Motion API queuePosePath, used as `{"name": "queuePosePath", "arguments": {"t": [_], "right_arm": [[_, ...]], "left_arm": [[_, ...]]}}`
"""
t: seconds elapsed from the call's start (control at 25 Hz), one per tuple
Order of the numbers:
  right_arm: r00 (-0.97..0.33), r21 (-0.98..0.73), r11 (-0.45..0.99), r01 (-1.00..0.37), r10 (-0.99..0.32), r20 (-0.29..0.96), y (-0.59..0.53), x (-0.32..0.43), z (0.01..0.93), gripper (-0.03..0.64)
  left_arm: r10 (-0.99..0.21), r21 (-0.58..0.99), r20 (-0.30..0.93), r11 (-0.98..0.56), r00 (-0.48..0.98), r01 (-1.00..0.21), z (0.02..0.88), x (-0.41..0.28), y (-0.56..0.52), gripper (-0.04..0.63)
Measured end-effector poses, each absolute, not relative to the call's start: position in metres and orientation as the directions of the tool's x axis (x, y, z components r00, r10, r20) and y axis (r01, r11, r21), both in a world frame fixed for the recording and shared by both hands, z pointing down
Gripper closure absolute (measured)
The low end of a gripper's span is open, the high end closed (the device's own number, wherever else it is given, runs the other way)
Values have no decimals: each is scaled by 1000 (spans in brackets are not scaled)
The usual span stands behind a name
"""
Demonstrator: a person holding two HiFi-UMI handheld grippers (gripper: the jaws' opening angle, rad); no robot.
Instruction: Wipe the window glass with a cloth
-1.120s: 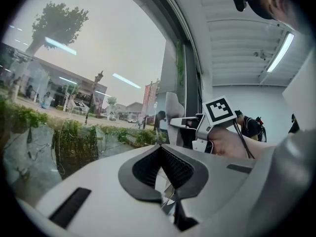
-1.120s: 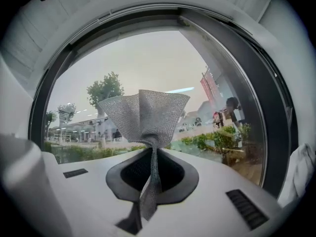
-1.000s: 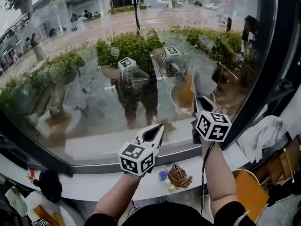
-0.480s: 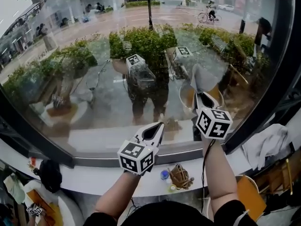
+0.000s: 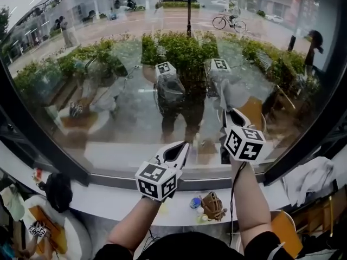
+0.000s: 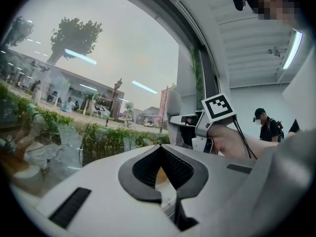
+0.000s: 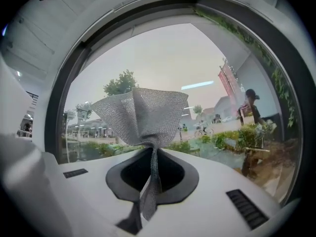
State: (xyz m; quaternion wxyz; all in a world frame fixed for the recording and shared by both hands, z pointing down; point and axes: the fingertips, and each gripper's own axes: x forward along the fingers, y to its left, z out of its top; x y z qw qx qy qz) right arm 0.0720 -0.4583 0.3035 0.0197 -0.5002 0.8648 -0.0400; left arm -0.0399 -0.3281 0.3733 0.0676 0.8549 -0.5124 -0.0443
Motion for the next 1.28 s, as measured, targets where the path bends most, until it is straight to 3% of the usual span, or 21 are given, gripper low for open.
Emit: {"name": "queuePosePath", "arguments": {"t": [0.88, 1.28], "right_arm": [[-700, -82, 698, -711, -714, -16, -398, -177, 297, 578], [-705, -123, 700, -704, -710, -6, -382, -216, 305, 578]], "left_arm": [[-974, 171, -7, -225, 227, -959, 380, -239, -248, 597], [-991, 182, 29, -125, 132, -975, 385, -291, -209, 597]]}}
